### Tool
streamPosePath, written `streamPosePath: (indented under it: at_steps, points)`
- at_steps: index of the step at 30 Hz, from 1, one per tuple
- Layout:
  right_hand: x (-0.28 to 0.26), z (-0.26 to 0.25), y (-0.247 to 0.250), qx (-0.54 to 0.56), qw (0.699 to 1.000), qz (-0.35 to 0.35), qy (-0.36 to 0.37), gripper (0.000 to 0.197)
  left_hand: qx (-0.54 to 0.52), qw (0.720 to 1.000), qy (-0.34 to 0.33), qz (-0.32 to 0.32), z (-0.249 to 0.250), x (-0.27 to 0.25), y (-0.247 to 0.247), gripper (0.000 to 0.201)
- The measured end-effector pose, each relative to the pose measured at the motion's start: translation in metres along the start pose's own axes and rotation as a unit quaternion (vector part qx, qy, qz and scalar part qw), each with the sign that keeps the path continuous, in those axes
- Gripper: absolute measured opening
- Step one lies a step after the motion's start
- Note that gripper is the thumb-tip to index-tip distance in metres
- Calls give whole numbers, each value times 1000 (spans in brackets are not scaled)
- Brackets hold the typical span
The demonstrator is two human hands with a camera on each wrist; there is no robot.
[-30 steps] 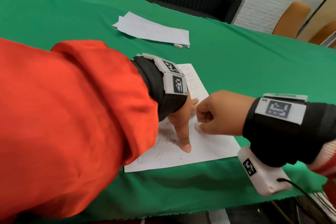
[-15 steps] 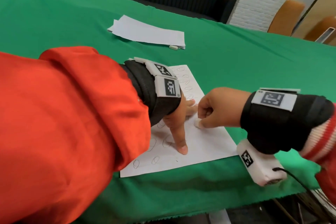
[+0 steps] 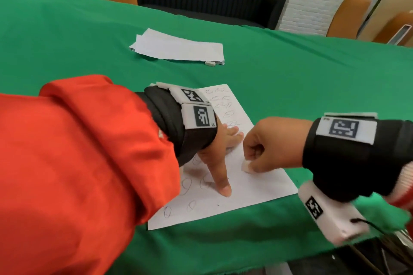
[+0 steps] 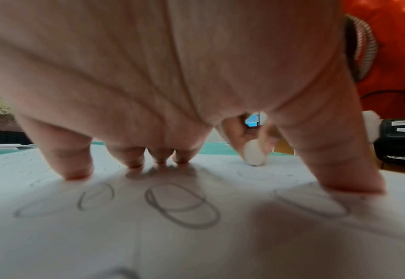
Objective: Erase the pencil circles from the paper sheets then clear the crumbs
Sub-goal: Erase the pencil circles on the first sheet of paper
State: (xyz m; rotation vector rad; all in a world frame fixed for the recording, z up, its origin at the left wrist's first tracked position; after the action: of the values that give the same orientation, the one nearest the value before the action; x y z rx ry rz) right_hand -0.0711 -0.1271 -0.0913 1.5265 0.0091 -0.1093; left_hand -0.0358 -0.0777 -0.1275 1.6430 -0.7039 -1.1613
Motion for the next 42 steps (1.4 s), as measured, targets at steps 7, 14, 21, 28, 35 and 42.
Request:
streamPosePath:
  at_steps: [7,14,21,28,35,42]
  points:
    - [-6,-11,-3,-10,999,-9,29,25,-3,1000,0,0,2,-2,2,116]
    - [-6,-10,-2,-13,1000,2,22,28,-4,1000,2,-7,1,-1,0,117]
    - [-2,5,0,-9,1000,-1,-22,24,-3,1000,7,-6,0,-1,1,118]
    - [-2,8,1,-7,999,-5,-38,22,-3,1000,10,-10,-1,0,-1,119]
    - [-3,7,-4,17,999,-25,-40,19,-1,1000,8,-8,-1,-1,-1,119]
    - [-4,-1,-6,10,999,-31,-16,19,-6,1000,8,-6,-1,1,-1,121]
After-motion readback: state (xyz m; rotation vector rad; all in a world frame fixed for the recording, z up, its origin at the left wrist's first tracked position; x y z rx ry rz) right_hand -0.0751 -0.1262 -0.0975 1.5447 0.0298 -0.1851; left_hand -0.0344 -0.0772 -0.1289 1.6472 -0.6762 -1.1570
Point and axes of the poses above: each hand's wrist, its own x-axis towards the middle knuckle, its own y-axis out of the back of the hand, z = x × y, the point moved 8 cm from there along x, towards the middle knuckle, and after that the axes turned 13 degrees about z, right-handed, at the moved point
